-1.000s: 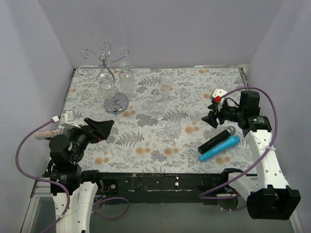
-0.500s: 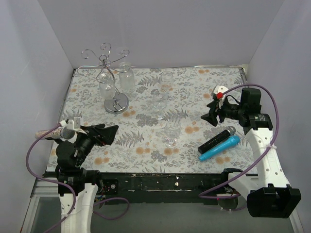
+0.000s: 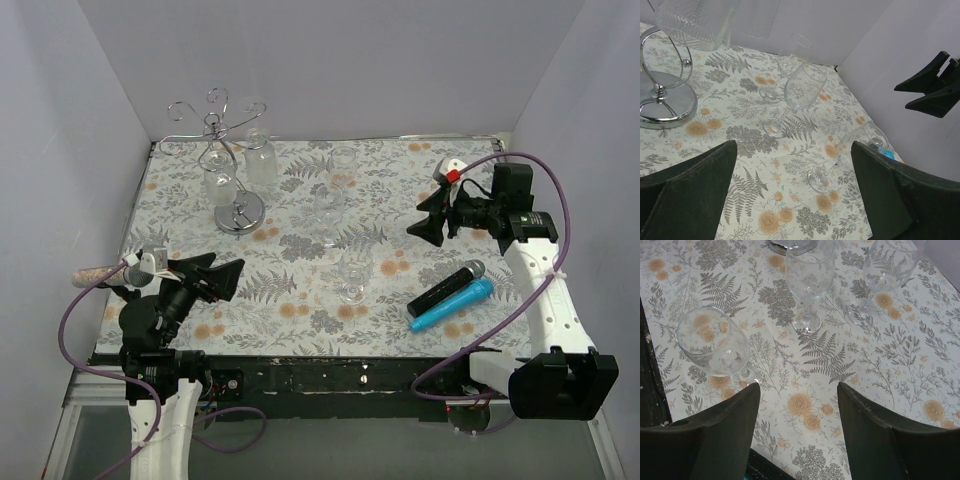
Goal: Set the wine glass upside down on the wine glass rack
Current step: Pick up the wine glass at the center of the board.
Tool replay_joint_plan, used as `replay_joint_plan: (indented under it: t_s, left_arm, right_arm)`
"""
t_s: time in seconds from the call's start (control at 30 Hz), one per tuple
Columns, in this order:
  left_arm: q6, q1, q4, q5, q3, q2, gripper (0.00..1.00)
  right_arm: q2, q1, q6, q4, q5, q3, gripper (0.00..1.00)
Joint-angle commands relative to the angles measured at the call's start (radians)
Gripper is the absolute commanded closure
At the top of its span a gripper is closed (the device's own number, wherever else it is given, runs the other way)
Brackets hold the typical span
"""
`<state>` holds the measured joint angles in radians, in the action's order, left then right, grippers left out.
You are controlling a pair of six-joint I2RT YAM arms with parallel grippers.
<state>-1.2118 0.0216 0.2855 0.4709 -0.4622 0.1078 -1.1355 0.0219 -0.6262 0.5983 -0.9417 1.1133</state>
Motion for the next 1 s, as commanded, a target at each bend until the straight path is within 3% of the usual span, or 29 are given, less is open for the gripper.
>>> replay_joint_plan:
  t_s: [0.0, 0.63, 0.97]
  left_arm:
    - [0.02, -0.006, -0.025, -0.015, 0.008, -0.008, 0.02]
    - [0.017, -0.006, -0.019, -0.031, 0.008, -0.019, 0.02]
    - [0.014, -0.006, -0.019, -0.032, 0.01, -0.026, 0.02]
  right_arm:
    - [-0.046, 0.039, 0.014, 0.009, -0.037, 0.078, 0.29]
    - [-0.208, 0.228, -0.013, 0.044, 0.135, 0.27, 0.3]
    - [-0.29, 0.265, -0.026, 0.066, 0.196, 0.402, 0.3]
